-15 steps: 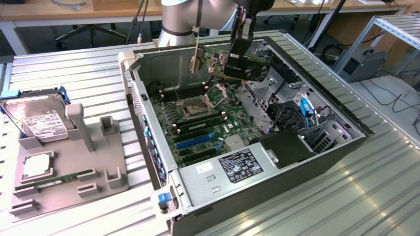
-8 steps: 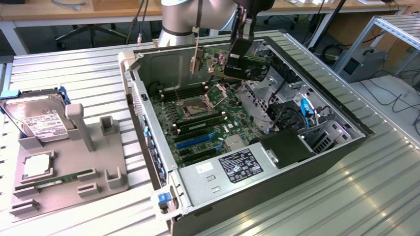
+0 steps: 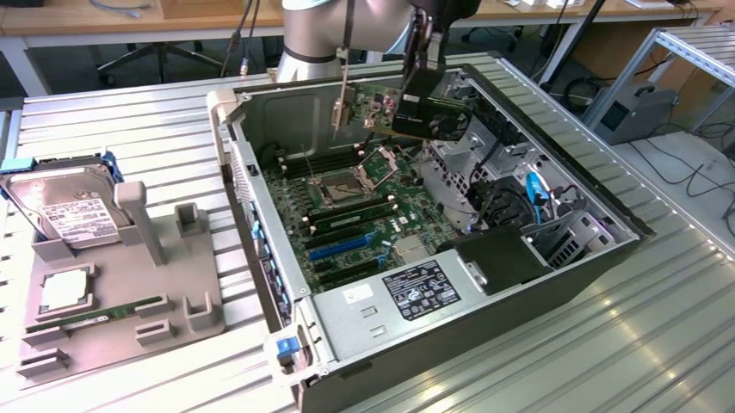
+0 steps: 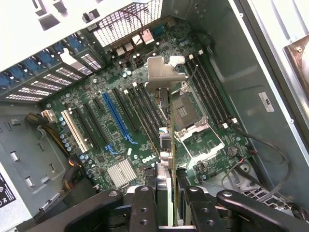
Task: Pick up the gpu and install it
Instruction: 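Insert the gpu into the slot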
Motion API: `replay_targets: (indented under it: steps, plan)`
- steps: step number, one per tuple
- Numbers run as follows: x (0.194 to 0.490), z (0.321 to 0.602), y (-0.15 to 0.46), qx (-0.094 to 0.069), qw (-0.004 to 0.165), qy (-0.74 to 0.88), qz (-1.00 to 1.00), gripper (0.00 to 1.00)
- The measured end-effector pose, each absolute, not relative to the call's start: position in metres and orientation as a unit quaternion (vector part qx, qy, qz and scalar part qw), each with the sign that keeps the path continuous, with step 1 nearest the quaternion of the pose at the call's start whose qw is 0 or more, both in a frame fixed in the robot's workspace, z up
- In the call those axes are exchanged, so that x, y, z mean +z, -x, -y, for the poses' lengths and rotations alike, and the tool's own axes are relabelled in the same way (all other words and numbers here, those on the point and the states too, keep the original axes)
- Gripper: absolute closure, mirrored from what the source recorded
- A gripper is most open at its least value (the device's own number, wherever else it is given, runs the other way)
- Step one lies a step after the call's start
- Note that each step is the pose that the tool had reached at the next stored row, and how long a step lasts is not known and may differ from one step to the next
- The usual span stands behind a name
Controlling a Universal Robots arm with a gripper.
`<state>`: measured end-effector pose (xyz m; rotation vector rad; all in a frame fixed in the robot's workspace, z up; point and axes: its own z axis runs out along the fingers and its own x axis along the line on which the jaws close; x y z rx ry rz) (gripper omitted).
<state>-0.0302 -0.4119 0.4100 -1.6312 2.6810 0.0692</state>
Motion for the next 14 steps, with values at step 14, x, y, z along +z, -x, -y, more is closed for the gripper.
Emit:
replay_targets:
  steps: [14]
  plan:
    - [0.4098,0.4119,0.0302,0.022,0.001,0.543,-0.84,0.73]
